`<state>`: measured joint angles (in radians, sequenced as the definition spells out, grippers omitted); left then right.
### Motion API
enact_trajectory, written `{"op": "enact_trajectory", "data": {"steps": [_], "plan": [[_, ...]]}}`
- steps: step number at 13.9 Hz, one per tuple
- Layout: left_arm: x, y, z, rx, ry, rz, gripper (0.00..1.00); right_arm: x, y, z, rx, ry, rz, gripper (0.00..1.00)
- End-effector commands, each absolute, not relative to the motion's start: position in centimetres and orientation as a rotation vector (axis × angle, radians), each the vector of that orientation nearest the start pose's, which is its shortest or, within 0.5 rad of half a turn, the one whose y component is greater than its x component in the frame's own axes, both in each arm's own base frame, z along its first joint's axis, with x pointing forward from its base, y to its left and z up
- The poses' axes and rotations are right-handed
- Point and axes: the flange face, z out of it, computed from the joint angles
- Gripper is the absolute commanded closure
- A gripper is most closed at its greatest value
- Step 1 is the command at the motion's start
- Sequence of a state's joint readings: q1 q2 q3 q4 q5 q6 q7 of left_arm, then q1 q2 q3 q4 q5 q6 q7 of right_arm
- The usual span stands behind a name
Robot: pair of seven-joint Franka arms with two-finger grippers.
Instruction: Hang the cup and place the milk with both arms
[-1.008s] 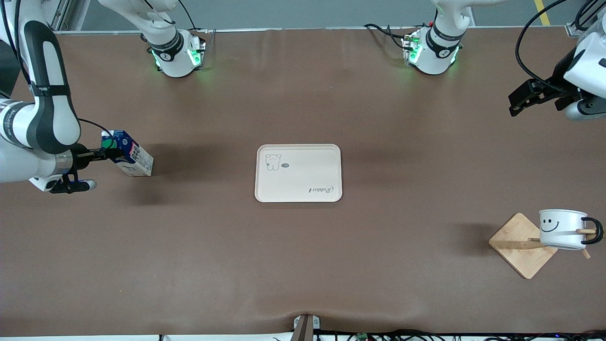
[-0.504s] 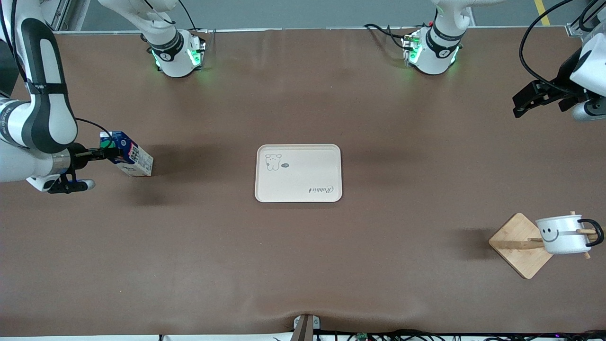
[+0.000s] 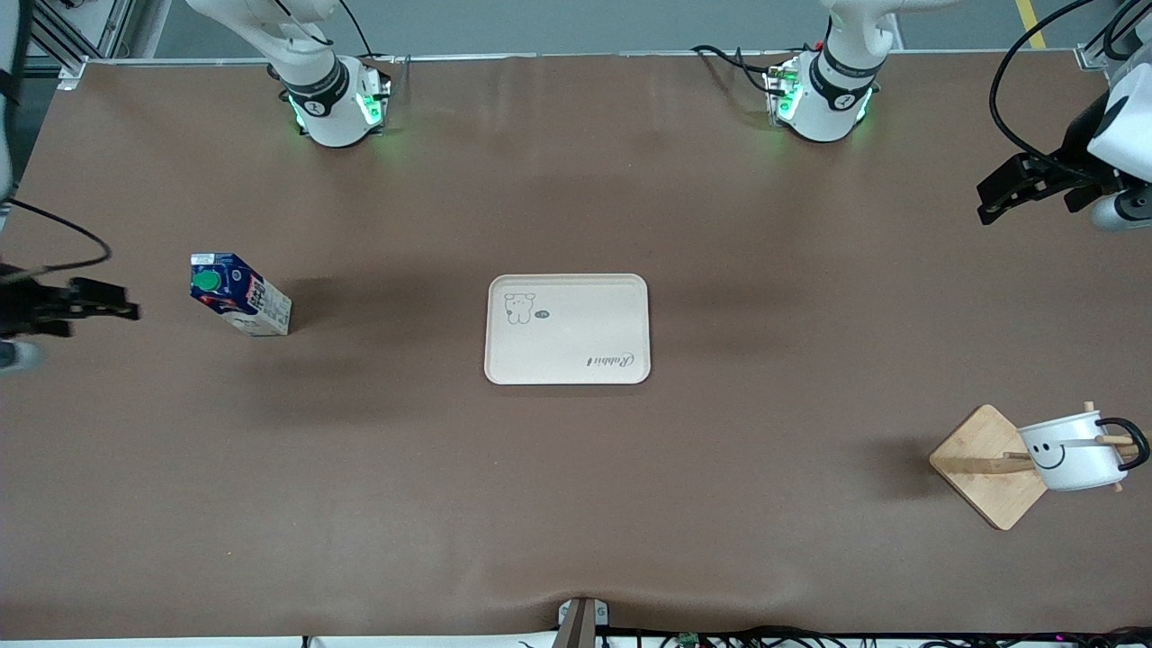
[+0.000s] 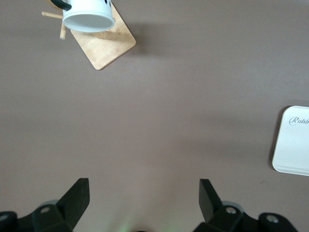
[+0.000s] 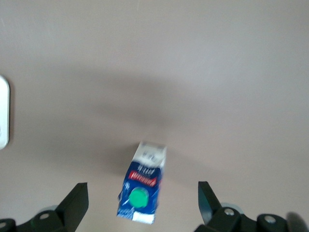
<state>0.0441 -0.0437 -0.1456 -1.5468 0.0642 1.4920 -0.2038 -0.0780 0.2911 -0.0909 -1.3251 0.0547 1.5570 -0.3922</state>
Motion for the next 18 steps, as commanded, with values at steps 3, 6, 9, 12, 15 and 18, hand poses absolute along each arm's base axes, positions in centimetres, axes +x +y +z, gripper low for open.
{"op": "enact_trajectory", "data": {"steps": [3, 6, 9, 12, 15, 18], "plan": [[53.0, -4.8, 65.7, -3.080, -0.150, -0.019, 0.00, 62.8, -6.3, 61.3, -3.095, -0.461, 0.052, 0.00], [53.1, -4.9, 65.5, -3.074, -0.141, -0.014, 0.00, 62.1, -5.5, 62.2, -3.088, -0.487, 0.059, 0.00], [53.2, -4.7, 66.0, -3.071, -0.142, -0.031, 0.00, 62.5, -4.7, 65.8, -3.128, -0.467, -0.083, 0.00], [53.3, -4.6, 66.2, -3.072, -0.142, -0.037, 0.00, 59.5, -3.3, 65.5, -3.069, -0.487, 0.163, 0.00], [53.5, -4.7, 65.8, -3.072, -0.139, -0.028, 0.00, 55.5, -4.4, 64.6, -3.046, -0.449, 0.205, 0.00], [53.5, -4.6, 65.9, -3.071, -0.142, -0.031, 0.00, 52.9, -5.6, 63.9, -3.038, -0.385, 0.243, 0.00]]}}
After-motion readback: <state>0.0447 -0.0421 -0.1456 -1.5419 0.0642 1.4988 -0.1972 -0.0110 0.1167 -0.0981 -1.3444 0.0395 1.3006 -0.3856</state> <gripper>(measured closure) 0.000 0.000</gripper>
